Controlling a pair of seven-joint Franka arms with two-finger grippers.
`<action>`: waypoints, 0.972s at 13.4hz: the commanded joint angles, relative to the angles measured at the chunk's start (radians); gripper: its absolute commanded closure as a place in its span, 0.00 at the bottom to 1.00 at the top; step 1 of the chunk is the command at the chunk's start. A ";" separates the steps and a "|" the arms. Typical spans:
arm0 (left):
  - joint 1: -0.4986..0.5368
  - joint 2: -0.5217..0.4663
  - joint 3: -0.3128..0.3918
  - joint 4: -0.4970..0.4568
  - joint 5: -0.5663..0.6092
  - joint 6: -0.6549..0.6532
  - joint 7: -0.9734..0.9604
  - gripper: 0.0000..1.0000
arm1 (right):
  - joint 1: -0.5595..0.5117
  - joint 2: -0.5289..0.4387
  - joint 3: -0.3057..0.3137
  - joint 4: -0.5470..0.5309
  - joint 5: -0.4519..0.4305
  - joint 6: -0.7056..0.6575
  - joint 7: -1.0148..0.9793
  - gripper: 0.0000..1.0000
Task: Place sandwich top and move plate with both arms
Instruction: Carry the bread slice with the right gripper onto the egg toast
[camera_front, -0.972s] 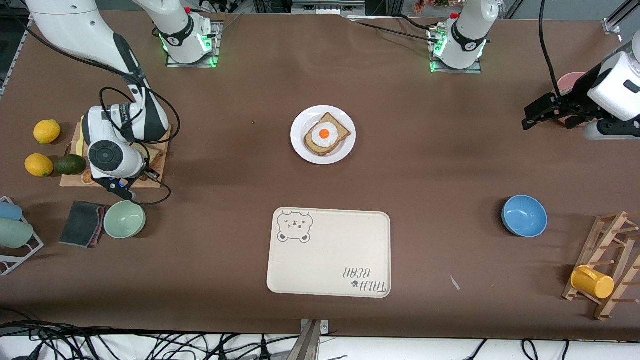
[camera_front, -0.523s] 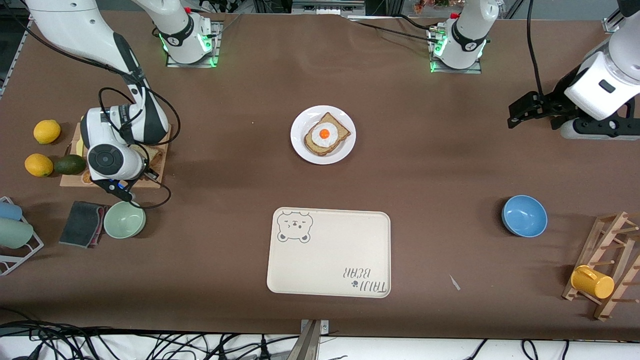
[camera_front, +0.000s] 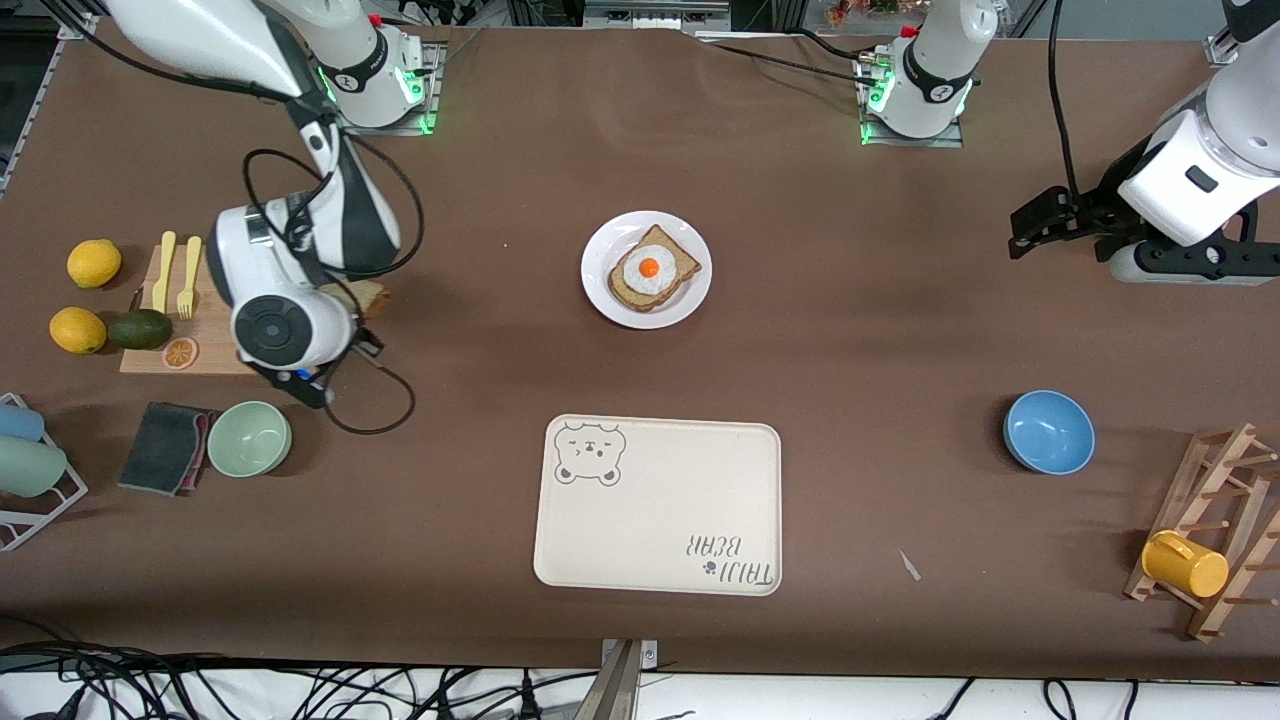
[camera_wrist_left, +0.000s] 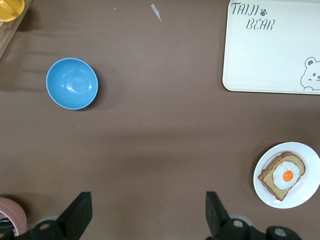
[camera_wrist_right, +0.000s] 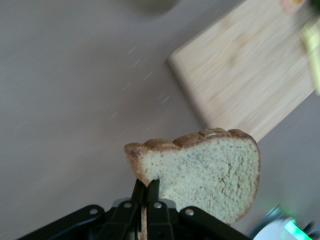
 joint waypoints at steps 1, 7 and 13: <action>0.010 0.001 0.005 0.013 -0.030 -0.005 0.009 0.00 | 0.083 0.032 -0.003 0.072 0.134 -0.027 0.148 1.00; 0.038 0.001 0.015 0.013 -0.030 -0.008 0.011 0.00 | 0.364 0.157 -0.002 0.213 0.269 0.012 0.559 1.00; 0.038 -0.001 0.014 0.013 -0.030 -0.011 0.009 0.00 | 0.505 0.282 -0.002 0.238 0.407 0.279 0.721 1.00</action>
